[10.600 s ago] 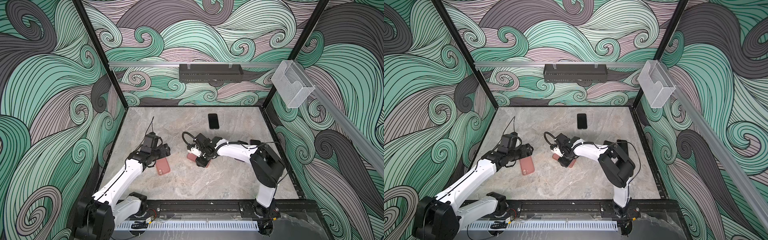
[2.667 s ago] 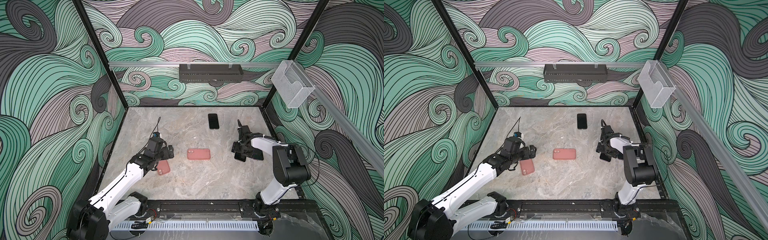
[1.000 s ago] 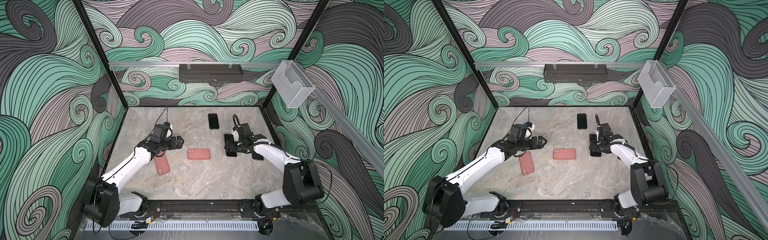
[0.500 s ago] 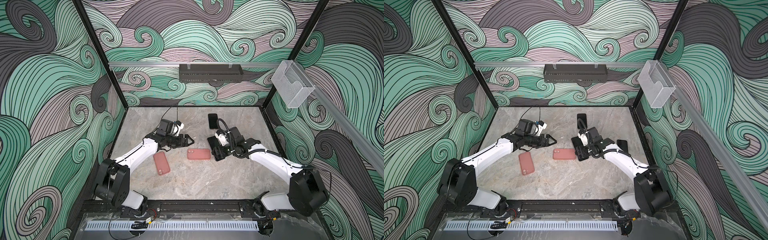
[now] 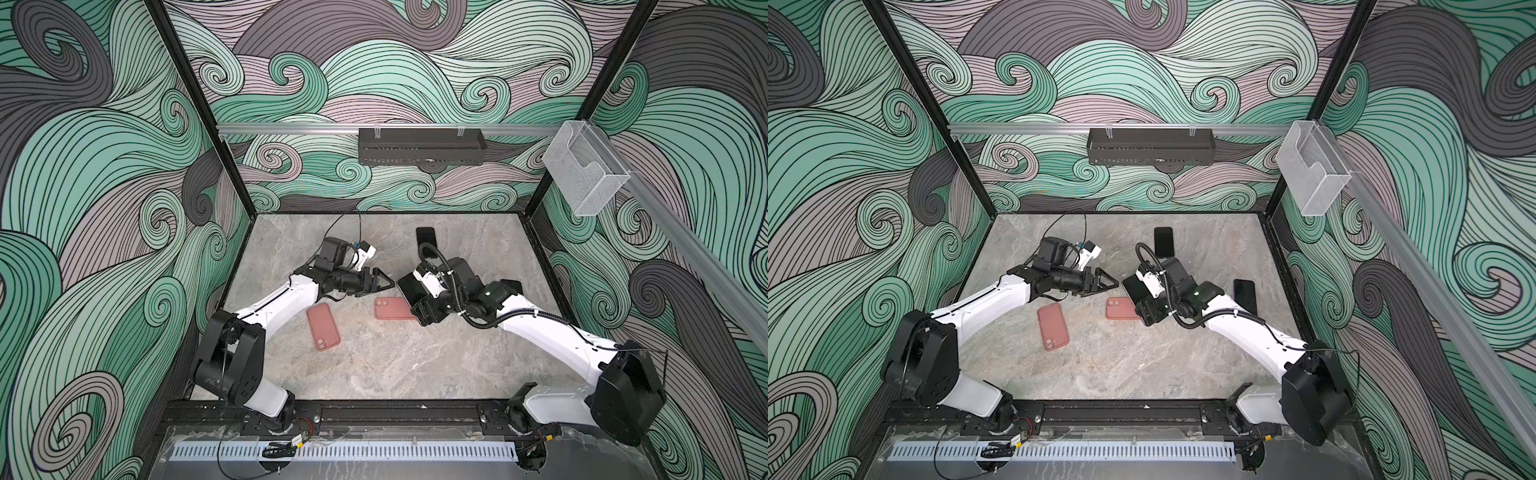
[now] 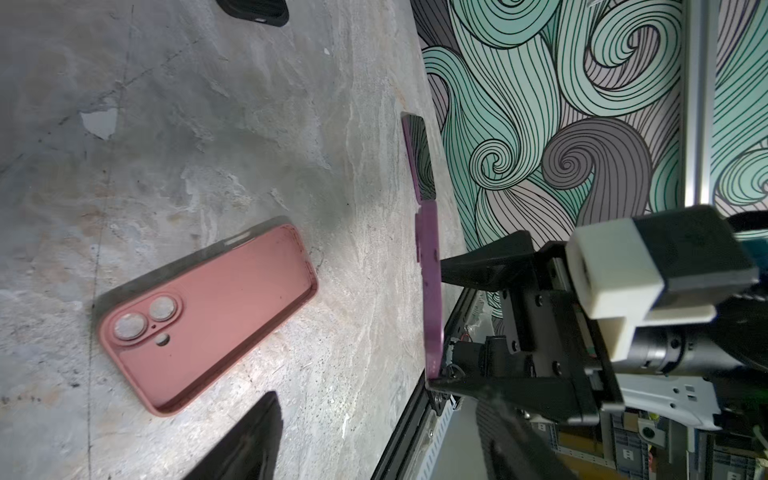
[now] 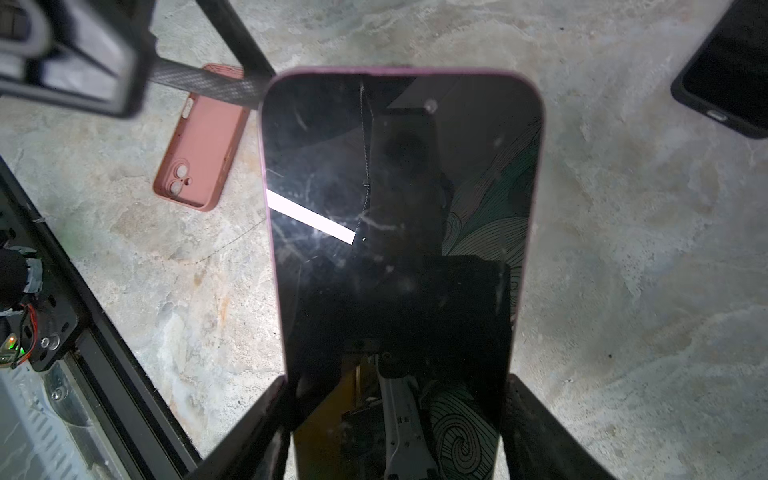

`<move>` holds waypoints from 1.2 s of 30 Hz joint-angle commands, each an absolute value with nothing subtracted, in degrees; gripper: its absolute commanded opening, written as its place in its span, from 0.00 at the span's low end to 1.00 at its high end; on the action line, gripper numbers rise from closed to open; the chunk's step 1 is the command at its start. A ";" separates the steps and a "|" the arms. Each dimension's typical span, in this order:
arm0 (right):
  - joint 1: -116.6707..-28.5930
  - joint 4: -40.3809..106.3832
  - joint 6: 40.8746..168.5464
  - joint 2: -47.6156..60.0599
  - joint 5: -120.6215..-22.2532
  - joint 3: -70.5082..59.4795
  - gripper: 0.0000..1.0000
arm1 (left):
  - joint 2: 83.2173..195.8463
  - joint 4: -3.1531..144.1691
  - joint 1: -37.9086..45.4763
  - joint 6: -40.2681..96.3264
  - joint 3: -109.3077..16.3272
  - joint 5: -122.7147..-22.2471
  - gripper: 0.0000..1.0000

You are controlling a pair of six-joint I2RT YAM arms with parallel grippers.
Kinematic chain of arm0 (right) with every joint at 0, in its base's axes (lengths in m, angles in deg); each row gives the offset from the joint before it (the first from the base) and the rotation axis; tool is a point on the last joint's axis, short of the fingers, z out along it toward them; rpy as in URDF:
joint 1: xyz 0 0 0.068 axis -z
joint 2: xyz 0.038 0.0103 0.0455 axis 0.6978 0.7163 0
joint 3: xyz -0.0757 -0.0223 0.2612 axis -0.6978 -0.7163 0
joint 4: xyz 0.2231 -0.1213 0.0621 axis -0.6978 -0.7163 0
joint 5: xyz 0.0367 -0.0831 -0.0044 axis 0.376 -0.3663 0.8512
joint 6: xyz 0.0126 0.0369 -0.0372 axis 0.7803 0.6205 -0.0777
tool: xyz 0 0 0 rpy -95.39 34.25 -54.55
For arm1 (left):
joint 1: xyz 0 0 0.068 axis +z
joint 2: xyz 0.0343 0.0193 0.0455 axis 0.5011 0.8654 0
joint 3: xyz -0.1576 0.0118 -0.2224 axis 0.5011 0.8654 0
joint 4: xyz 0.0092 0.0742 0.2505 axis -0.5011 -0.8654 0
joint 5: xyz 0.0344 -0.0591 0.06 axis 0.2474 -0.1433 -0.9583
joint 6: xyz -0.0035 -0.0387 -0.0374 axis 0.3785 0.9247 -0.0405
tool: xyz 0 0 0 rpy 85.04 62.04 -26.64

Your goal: Put the phone into the phone case

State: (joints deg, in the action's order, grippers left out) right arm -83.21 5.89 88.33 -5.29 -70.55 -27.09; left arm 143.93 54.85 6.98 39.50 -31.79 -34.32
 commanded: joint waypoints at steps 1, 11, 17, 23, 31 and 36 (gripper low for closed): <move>-84.86 7.67 86.24 -5.50 -71.76 -24.39 0.30 | 144.64 56.10 6.44 39.72 -34.08 -30.70 0.73; -88.62 8.05 84.14 -3.67 -73.62 -22.48 0.30 | 146.36 56.72 5.41 40.34 -35.09 -27.51 0.57; -89.29 8.07 83.58 -3.44 -74.50 -22.39 0.30 | 146.81 56.53 5.39 40.60 -35.57 -26.89 0.41; -89.45 9.15 83.32 -3.62 -75.86 -22.95 0.31 | 147.32 56.70 5.38 40.93 -35.84 -26.31 0.24; -89.51 10.40 83.23 -3.71 -77.24 -23.62 0.35 | 147.92 56.73 5.38 41.86 -36.27 -26.19 0.09; -89.51 10.71 82.71 -3.70 -77.45 -23.90 0.42 | 148.53 57.66 5.38 43.45 -36.80 -26.32 0.00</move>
